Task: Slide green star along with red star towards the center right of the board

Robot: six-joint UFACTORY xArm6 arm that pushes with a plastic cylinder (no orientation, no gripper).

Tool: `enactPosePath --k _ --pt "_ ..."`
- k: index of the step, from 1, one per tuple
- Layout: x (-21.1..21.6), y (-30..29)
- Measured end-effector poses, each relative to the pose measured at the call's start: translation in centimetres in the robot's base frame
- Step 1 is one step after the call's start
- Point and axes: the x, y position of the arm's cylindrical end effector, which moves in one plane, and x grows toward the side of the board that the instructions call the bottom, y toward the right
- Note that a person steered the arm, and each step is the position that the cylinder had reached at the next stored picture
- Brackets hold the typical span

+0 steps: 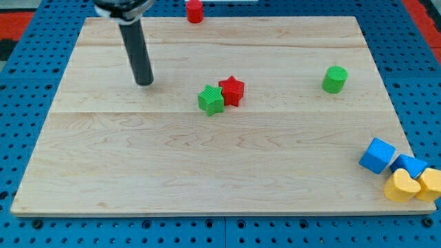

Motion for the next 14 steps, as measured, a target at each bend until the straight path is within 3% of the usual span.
enactPosePath --k 1,2,4,7,14 --pt "4.5 0.2" --pt "5.8 1.9" --pt "3.6 7.4" --pt "4.3 10.4" --pt "-7.6 23.0"
